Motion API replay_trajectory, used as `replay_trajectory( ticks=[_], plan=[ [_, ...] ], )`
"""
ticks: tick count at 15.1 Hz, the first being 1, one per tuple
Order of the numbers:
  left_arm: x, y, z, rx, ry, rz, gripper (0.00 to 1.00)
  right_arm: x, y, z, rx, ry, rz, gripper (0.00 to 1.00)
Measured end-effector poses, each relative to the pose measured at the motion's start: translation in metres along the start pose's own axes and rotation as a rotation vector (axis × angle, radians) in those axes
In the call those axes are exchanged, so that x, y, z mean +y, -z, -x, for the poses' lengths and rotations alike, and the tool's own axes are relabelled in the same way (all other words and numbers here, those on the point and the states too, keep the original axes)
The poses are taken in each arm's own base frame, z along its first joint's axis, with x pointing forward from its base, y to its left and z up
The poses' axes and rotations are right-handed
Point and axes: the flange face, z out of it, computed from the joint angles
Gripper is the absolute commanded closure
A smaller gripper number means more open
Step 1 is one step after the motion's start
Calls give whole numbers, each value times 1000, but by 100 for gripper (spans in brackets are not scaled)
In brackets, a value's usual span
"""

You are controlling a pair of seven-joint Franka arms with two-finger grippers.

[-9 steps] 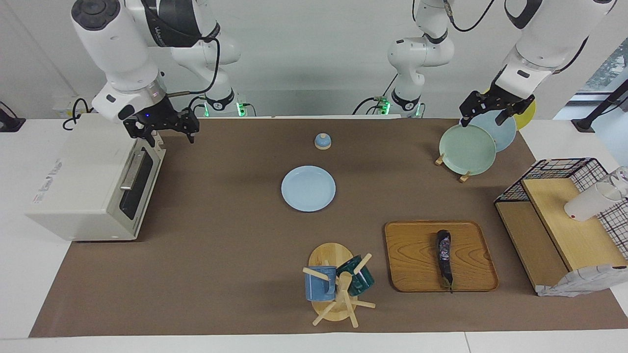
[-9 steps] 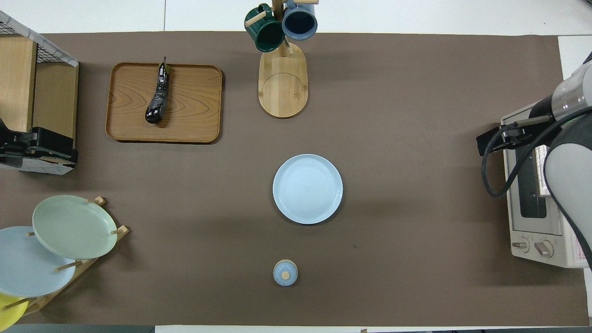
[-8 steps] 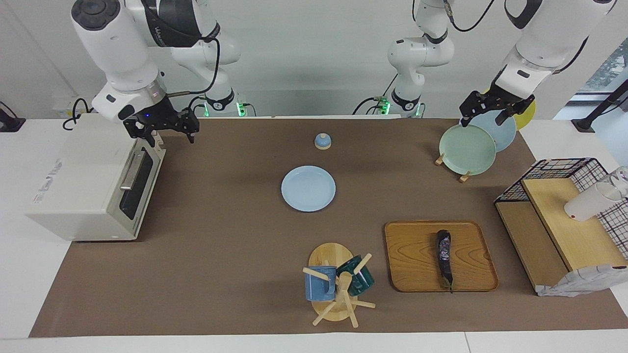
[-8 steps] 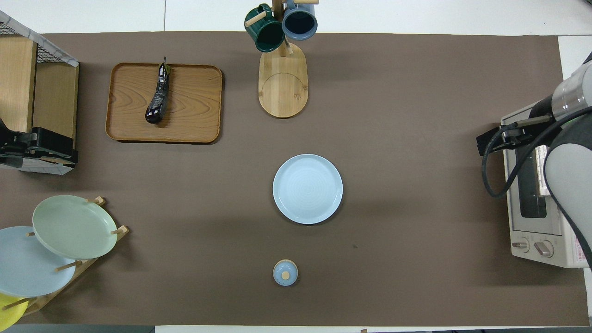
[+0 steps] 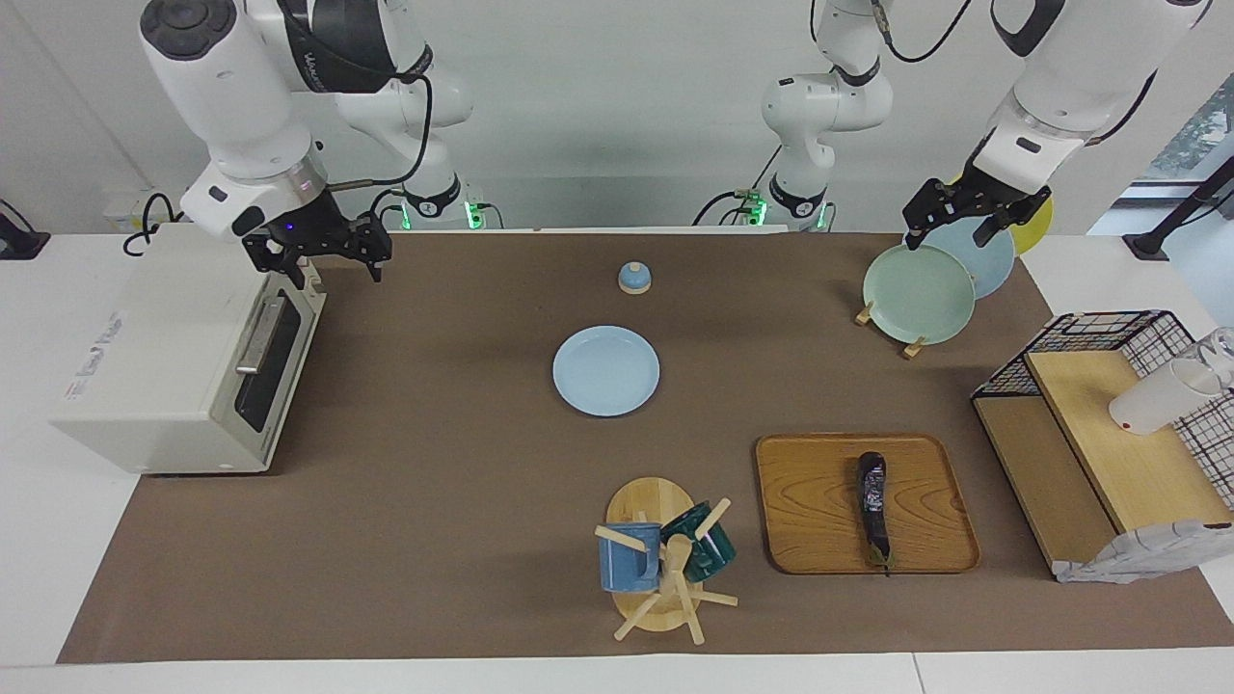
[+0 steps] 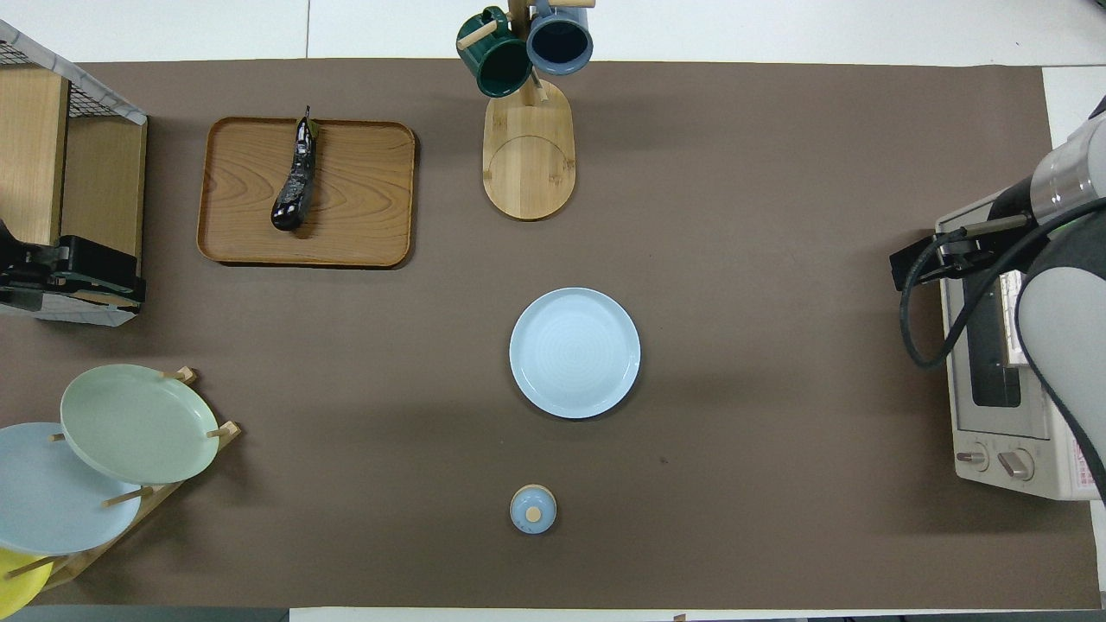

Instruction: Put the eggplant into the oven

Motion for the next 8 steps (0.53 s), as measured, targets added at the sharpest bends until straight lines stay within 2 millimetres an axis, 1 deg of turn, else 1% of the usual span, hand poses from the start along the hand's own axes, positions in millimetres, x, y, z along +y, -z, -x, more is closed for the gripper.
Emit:
replay_trajectory(
  ticks=[3, 5, 7, 8],
  plan=[
    [0, 3, -5, 43, 0, 4, 0, 0, 0, 0, 0, 0, 0, 0],
    [1, -1, -10, 62, 0, 13, 0, 0, 0, 0, 0, 0, 0, 0],
    [3, -13, -21, 62, 0, 31, 0, 0, 0, 0, 0, 0, 0, 0],
    [3, -24, -31, 57, 1, 33, 0, 0, 0, 0, 0, 0, 0, 0]
  ],
)
